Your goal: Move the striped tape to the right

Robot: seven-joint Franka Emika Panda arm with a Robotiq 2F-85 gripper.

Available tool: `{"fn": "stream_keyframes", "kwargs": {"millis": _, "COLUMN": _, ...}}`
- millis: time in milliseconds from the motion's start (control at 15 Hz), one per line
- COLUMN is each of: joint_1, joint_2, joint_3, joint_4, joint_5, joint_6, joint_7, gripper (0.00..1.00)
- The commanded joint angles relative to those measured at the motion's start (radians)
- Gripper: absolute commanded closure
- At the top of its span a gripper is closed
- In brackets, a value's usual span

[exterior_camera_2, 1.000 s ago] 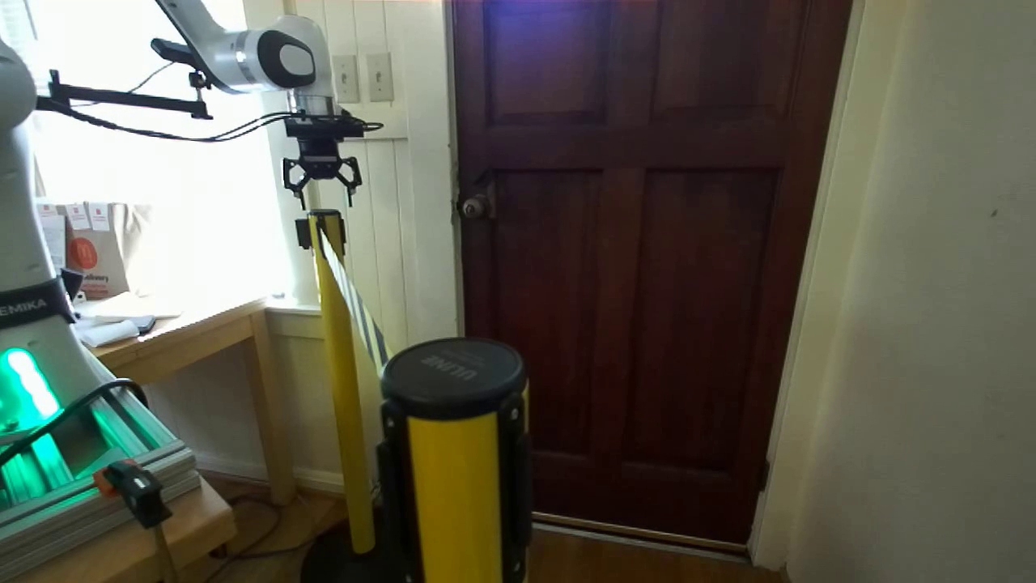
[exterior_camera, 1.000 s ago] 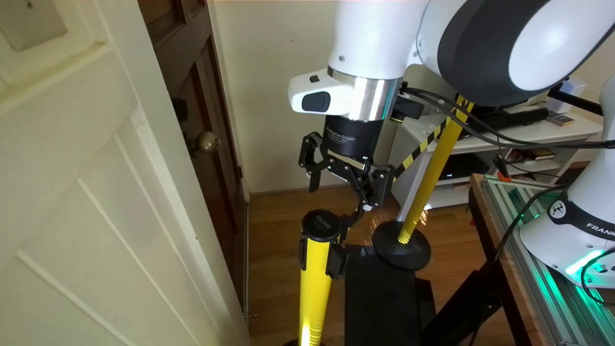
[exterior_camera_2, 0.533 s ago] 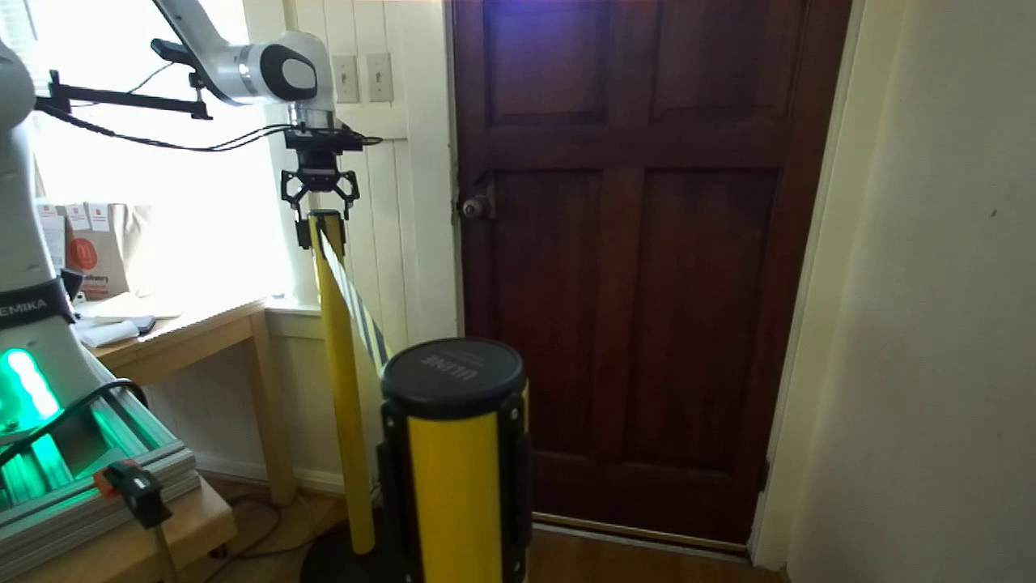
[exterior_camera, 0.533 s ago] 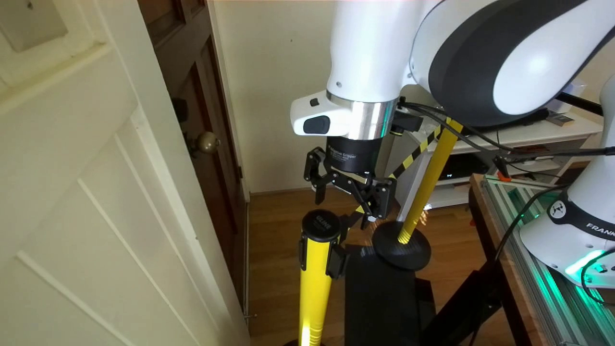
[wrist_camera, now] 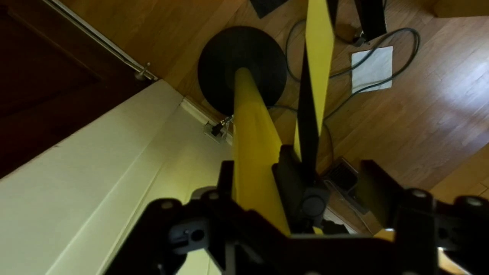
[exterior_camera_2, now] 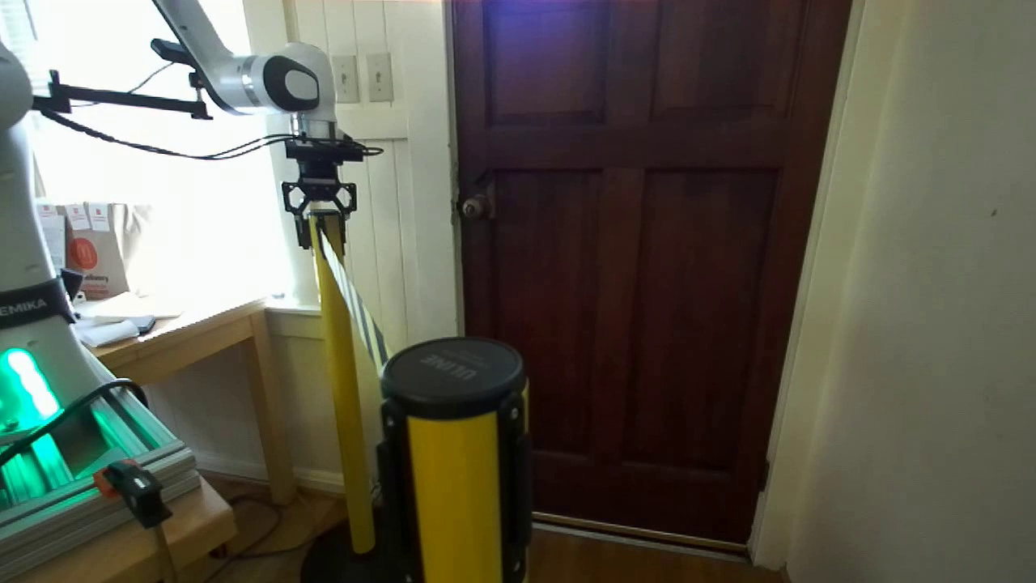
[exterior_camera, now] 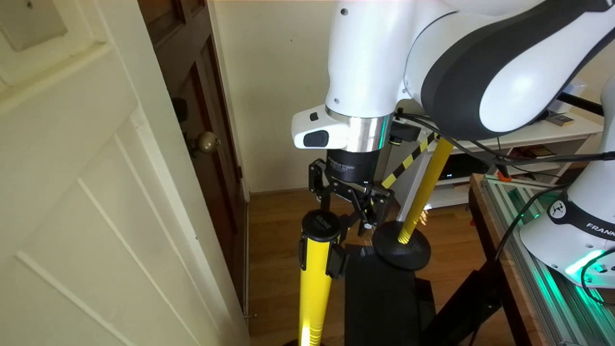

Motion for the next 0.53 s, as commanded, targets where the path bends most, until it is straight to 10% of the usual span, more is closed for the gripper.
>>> {"fn": "stream_keyframes", "kwargs": {"millis": 0, "joint_1": -0.013, "joint_2": 0.015, "joint_3": 0.026, "joint_4": 0.008, "joint_5": -0.005, "joint_6": 0.023, "joint_7": 0.034, "gripper": 0.48}}
{"fn": "stream_keyframes", "kwargs": {"millis": 467, "joint_1": -0.011, "joint_2": 0.004, "joint_3": 0.037, "joint_4": 0.0, "joint_5": -0.014, "joint_6": 0.012, "joint_7": 0.087, "gripper": 0.88}}
